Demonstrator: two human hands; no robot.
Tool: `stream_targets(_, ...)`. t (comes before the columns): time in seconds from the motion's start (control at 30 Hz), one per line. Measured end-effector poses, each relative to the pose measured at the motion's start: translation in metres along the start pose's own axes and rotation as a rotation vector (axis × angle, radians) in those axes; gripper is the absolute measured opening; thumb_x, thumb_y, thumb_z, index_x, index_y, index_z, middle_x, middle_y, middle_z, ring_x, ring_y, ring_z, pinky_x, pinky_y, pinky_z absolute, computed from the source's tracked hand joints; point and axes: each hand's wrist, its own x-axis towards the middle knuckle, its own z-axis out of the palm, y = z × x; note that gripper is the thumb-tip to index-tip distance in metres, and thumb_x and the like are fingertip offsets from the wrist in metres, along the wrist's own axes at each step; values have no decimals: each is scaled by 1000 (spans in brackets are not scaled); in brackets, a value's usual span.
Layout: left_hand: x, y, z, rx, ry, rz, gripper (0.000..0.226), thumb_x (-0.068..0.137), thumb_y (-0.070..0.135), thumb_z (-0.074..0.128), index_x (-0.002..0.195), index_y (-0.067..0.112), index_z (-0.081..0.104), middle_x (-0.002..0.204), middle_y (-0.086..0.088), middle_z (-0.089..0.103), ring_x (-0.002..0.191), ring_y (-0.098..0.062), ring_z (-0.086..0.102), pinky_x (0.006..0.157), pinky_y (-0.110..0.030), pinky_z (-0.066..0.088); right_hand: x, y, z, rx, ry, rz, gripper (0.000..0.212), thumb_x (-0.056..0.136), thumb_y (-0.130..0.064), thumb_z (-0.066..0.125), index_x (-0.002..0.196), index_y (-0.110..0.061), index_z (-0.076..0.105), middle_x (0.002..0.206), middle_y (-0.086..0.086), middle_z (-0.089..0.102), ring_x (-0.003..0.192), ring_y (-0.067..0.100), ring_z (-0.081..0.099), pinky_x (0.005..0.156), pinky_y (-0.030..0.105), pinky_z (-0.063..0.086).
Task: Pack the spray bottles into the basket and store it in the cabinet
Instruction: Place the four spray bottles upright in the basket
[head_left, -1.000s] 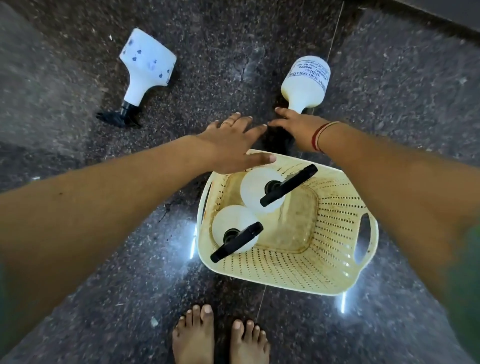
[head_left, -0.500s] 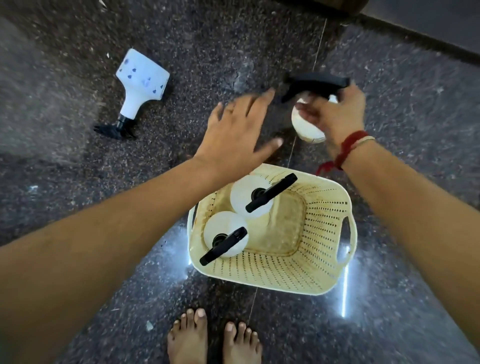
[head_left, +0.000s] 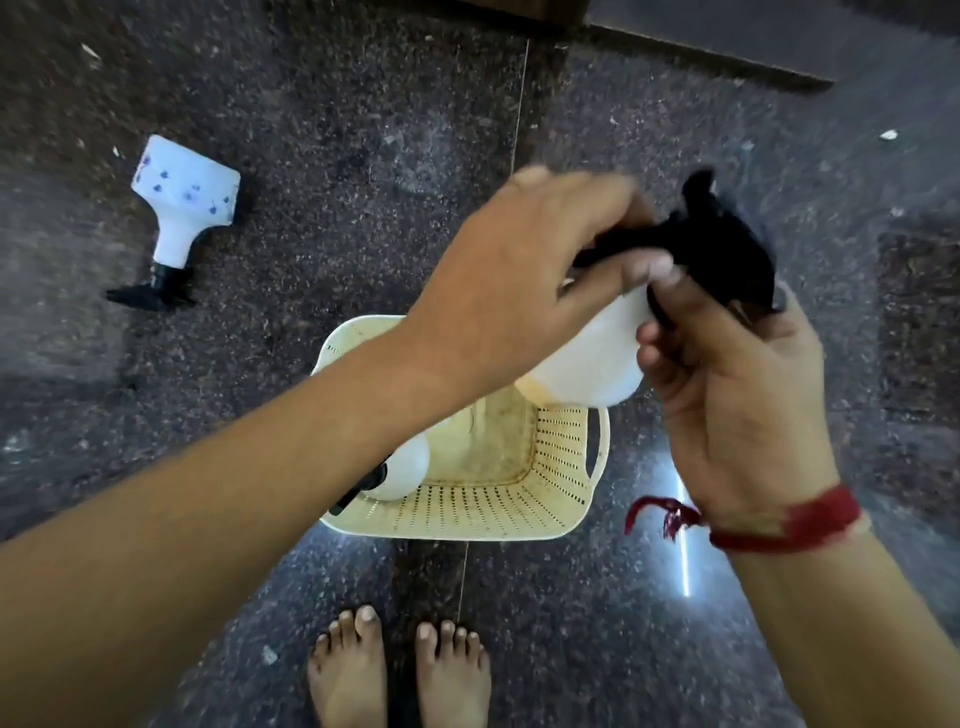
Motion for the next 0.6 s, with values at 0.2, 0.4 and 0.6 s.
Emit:
stream_targets(0.2,-55,-11,16,39,-214,-56,31,92,44,47,96,16,59,83,12,53,76,-14,46,71,-25,34,-17,28,-35,-526,-59,-180,36,72,1,74,87,-28,58,83,-2,67,51,5,59,44,19,46)
stream_targets(0.4,-66,-34,34,173,-388,-16,30,93,41,47,106,18,61,95,4,62,92,-19,51,80,-33,40,-22,56,-55,-1396,-63,-431,28,71,-32,77,72,-32,50,72,-11,45,62,4,45,51,16,35)
stream_targets(0.6,-77,-55,42,247,-533,-181,29,90,38,54,118,34,58,120,13,55,119,-13,42,94,-32,31,-30,114,-42,-1236,-42,42,21,80,-27,64,97,-17,59,95,13,62,75,31,63,68,47,55)
